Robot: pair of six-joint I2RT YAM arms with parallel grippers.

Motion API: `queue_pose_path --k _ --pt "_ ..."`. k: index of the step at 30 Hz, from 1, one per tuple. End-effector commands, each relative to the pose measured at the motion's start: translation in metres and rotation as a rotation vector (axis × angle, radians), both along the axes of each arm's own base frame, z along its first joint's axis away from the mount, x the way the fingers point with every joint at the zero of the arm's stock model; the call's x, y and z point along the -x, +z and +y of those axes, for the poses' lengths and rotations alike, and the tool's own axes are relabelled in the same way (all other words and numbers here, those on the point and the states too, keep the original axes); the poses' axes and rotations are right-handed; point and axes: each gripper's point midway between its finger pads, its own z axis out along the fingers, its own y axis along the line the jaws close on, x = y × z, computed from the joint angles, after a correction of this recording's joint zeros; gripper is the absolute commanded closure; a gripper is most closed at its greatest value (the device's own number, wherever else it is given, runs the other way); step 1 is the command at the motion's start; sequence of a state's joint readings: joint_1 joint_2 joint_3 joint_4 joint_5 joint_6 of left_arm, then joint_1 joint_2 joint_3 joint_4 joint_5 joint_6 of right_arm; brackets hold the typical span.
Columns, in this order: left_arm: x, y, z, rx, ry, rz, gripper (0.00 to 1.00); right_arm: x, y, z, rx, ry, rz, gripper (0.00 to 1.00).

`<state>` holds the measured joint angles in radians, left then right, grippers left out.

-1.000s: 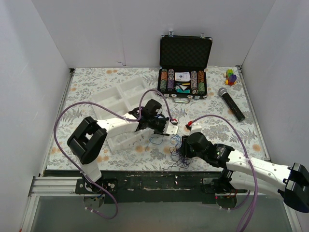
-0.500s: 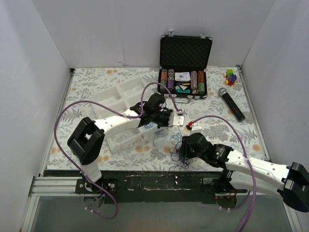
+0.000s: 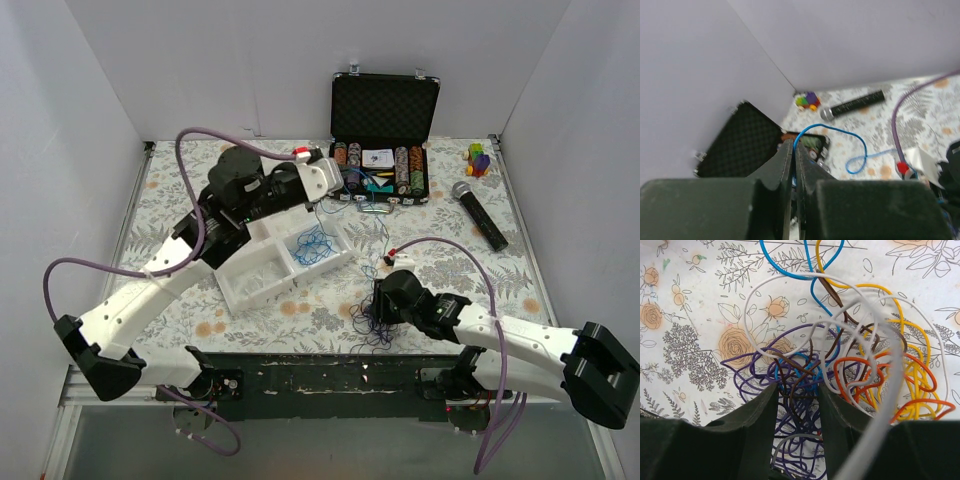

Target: Untangle the cables

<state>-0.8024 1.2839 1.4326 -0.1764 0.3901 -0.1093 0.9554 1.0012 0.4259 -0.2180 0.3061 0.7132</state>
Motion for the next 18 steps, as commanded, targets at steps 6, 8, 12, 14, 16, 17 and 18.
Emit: queue_pose_path --k 6,8,12,14,16,17,18 --pt "0.008 0.133 0.037 0.259 0.119 -0.182 1.0 -0.002 -0.005 0.01 -0.022 -0.001 0.034 0.54" --pt "0.012 0.158 0.045 0.299 0.134 -0.232 1.0 -0.001 -0.008 0.009 -0.016 -0.002 0.043 0.54" --pt "0.014 0.204 0.063 0.396 0.192 -0.333 1.0 0.001 -0.012 0.008 -0.014 -0.005 0.051 0.54" --pt "0.019 0.235 0.075 0.463 0.222 -0.406 1.0 0.002 -0.013 0.007 -0.012 -0.006 0.058 0.55" --pt "0.026 0.267 0.089 0.529 0.25 -0.477 1.0 0.003 -0.015 0.007 -0.015 -0.01 0.062 0.55" --pt "0.028 0.278 0.093 0.555 0.258 -0.494 1.0 0.004 -0.016 0.007 -0.015 -0.008 0.065 0.55" --pt "0.029 0.286 0.095 0.569 0.262 -0.498 1.0 0.004 -0.017 0.007 -0.016 -0.007 0.068 0.55"
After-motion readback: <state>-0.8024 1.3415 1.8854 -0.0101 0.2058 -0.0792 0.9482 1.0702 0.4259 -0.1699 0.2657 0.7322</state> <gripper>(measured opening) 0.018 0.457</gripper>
